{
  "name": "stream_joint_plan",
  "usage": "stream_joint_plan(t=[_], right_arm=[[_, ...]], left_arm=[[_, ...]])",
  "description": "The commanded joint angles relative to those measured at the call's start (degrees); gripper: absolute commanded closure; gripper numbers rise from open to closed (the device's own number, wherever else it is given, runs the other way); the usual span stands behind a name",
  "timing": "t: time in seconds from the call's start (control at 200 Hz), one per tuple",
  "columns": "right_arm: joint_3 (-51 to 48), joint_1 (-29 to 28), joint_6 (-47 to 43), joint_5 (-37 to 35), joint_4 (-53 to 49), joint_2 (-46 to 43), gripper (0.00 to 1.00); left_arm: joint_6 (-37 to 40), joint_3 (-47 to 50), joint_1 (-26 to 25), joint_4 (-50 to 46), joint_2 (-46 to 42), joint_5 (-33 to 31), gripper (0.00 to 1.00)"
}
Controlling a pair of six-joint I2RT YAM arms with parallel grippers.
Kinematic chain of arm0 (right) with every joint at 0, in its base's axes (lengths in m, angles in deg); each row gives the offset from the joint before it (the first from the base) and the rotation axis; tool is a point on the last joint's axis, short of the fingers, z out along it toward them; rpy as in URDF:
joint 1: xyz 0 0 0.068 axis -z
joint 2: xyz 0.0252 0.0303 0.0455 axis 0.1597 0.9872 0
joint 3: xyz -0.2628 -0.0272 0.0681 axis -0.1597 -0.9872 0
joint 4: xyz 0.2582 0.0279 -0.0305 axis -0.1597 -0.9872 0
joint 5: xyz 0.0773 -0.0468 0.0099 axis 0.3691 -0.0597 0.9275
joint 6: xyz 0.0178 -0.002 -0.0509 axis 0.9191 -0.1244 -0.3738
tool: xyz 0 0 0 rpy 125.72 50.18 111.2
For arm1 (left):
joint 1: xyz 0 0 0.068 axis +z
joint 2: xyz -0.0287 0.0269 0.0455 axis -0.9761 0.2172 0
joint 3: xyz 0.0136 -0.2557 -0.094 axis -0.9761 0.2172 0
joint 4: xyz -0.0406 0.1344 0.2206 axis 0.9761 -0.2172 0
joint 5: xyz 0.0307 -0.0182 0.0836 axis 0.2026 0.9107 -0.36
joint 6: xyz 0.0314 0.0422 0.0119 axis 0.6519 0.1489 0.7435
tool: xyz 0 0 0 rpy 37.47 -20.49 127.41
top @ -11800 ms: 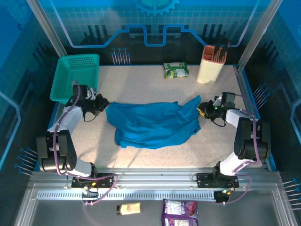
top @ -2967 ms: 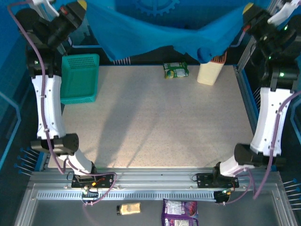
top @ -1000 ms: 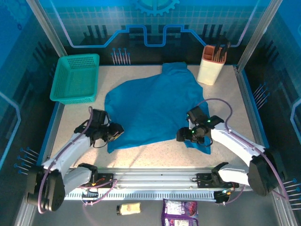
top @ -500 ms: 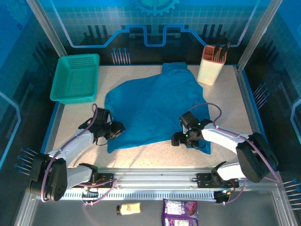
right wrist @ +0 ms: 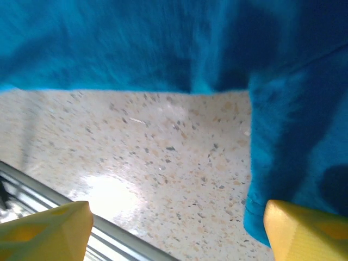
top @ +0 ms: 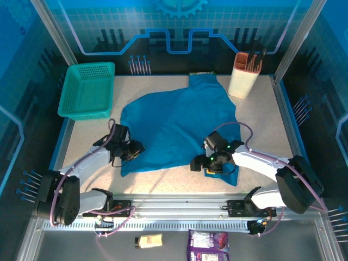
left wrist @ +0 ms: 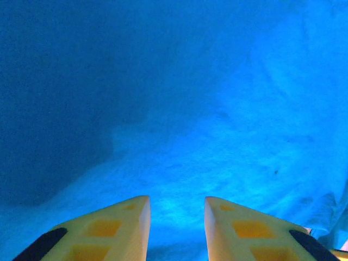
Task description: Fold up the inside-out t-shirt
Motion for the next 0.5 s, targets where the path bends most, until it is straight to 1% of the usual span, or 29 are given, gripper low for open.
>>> stream_joint_plan(t=[0.0,0.12,0.245,0.35,0.445,0.495], right_arm=[[4.00,7.82,-5.02,1.57,-3.43,-2.13,0.18],[6.37,16.94,-9.60,2.99,-1.59,1.72,0.17],[9.26,23.87,-13.01,6.84,1.22,10.75,0.19],[8.55,26.53,-13.06,5.63,2.40,14.04,0.19],[4.84,28.25,-10.69,3.65,2.18,13.11,0.17],[1.99,29.43,-8.32,4.83,2.25,11.91,0.18]], left_arm=[[3.55,-3.78,-0.31,-0.91,2.03,1.05,0.68],[5.76,-7.30,-0.32,-1.43,5.68,2.53,0.68],[6.46,-9.41,-0.32,-0.48,10.51,2.77,0.69],[5.77,-8.51,-0.32,-0.05,13.07,1.46,0.68],[4.51,-5.59,-0.32,0.29,13.31,1.45,0.68],[3.58,-3.54,-0.32,0.61,12.40,1.85,0.68]])
